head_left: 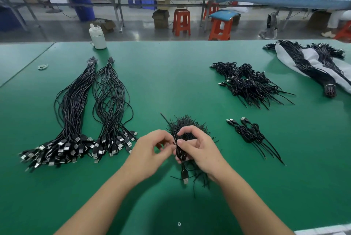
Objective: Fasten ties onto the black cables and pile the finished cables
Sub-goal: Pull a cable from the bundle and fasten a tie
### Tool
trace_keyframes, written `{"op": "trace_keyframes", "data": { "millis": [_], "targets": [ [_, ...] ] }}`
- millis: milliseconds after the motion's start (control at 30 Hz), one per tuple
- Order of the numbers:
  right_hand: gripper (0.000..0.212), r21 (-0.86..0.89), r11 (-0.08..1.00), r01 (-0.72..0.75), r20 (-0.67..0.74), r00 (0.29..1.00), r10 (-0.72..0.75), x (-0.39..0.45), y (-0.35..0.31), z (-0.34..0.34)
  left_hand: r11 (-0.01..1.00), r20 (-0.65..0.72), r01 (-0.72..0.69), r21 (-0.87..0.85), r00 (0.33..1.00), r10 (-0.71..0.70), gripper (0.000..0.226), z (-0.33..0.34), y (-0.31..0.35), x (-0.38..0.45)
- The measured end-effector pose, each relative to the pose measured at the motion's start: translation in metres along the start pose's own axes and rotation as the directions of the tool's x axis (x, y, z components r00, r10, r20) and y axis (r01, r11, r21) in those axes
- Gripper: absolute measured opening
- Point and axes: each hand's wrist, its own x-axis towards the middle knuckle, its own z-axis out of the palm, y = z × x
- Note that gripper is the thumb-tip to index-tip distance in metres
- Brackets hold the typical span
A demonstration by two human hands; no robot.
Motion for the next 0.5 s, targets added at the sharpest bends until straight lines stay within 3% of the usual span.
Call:
{"op": "trace_keyframes", "data": {
  "millis": [100, 167, 300, 433, 500],
  "targets": [
    [0.014, 0.027, 0.999, -0.027, 0.026, 0.999, 0.026, -0.0008, 0.0009, -0.0002, 0.971, 0.009, -0.198, 0.134, 0.98, 0.198, 0.015, -0.0042, -0.0033, -0.0027],
    [0.023, 0.063, 0.996, -0.058, 0.034, 0.998, 0.056, -0.0012, 0.0008, -0.0016, 0.963, -0.002, -0.221, 0.157, 0.975, 0.224, 0.013, -0.0045, -0.0039, -0.0035],
    [0.028, 0.048, 0.997, -0.068, 0.122, 0.991, 0.062, -0.0015, -0.0003, -0.0042, 0.996, -0.082, -0.07, 0.057, 0.994, 0.074, 0.022, -0.0062, -0.008, -0.0013],
    [0.031, -0.213, 0.977, 0.032, 0.002, 0.999, -0.032, 0.0009, -0.0033, -0.0007, 0.985, -0.053, 0.053, -0.164, 0.997, -0.063, 0.021, -0.0044, -0.0072, 0.0005],
    [0.034, -0.337, 0.94, 0.057, -0.027, 0.997, -0.07, 0.0032, -0.0024, -0.0014, 0.99, -0.051, 0.03, -0.138, 0.998, -0.037, 0.019, -0.0022, -0.0045, 0.001]
  ]
}}
